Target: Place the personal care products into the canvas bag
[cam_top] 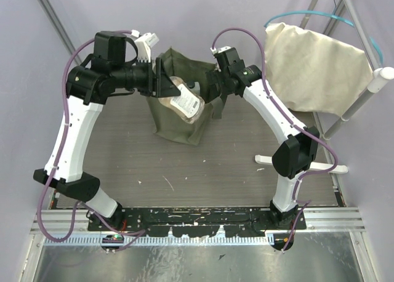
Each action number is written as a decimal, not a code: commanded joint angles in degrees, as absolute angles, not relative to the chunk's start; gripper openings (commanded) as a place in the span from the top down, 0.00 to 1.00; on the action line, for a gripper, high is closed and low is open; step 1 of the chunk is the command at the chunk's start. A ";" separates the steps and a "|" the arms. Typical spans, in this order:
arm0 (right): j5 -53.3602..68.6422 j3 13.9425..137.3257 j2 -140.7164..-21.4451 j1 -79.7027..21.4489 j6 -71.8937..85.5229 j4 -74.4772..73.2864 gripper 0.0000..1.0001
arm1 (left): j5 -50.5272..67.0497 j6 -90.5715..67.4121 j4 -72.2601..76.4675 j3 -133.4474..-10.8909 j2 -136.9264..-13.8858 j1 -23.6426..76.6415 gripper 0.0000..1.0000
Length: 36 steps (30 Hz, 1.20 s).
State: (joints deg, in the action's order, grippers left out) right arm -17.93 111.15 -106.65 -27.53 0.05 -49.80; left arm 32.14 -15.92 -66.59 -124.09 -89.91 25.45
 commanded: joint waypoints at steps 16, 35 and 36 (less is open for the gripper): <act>-18.15 115.47 -105.99 -26.50 -1.69 -49.92 0.00 | 34.96 -19.19 -51.22 -139.85 -102.63 14.58 1.00; -16.47 112.80 -105.85 -26.46 -0.89 -49.78 0.00 | 4.21 -2.91 -56.09 -122.27 -102.06 22.26 1.00; -16.45 112.58 -105.76 -26.46 -0.77 -49.83 0.00 | 1.87 -2.50 -56.93 -122.66 -102.42 23.22 1.00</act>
